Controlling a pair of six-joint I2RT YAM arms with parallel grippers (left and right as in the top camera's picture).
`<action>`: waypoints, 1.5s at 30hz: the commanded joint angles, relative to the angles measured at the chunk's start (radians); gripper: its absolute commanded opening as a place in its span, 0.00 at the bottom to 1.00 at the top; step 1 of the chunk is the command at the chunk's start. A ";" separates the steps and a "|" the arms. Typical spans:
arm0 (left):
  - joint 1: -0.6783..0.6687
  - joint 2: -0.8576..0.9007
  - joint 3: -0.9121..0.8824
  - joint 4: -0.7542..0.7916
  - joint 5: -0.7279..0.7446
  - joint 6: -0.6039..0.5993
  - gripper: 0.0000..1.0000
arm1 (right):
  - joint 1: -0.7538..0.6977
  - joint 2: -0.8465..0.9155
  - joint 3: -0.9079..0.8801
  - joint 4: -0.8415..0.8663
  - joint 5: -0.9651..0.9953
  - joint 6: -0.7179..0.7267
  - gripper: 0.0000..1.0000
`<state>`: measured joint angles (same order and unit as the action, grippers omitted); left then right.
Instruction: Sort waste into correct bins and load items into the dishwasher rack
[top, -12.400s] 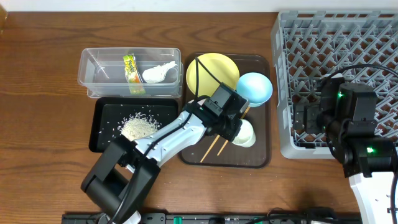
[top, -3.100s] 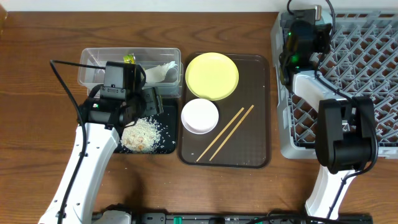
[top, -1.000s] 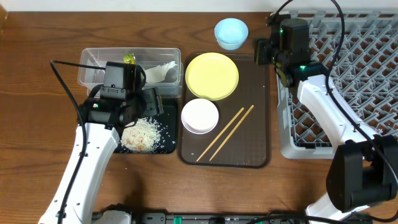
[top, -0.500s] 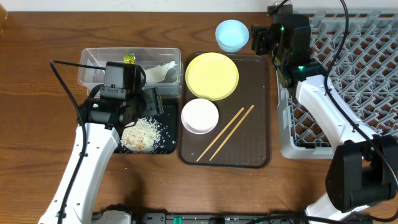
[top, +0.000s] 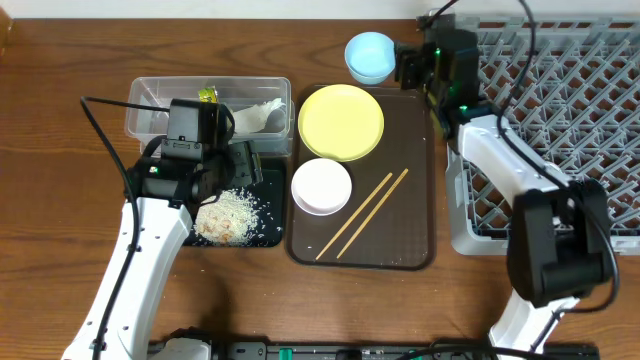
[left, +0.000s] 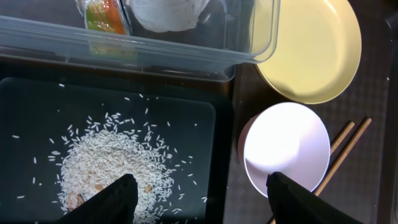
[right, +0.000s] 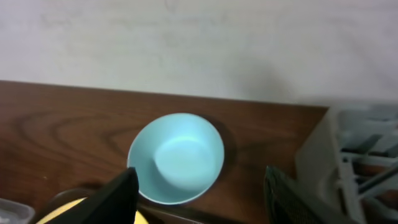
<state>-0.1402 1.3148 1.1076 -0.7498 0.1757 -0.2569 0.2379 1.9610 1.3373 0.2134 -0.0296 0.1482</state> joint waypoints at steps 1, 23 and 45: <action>0.002 -0.002 0.009 0.002 -0.012 0.013 0.70 | 0.022 0.047 -0.003 0.037 0.006 -0.007 0.62; 0.002 -0.002 0.009 -0.009 -0.012 0.013 0.70 | 0.046 0.169 -0.003 0.174 0.112 0.012 0.64; 0.002 -0.002 0.009 -0.009 -0.012 0.013 0.70 | 0.042 0.257 0.025 0.255 0.138 0.016 0.59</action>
<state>-0.1402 1.3148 1.1076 -0.7555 0.1761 -0.2573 0.2680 2.1883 1.3369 0.4652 0.0929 0.1528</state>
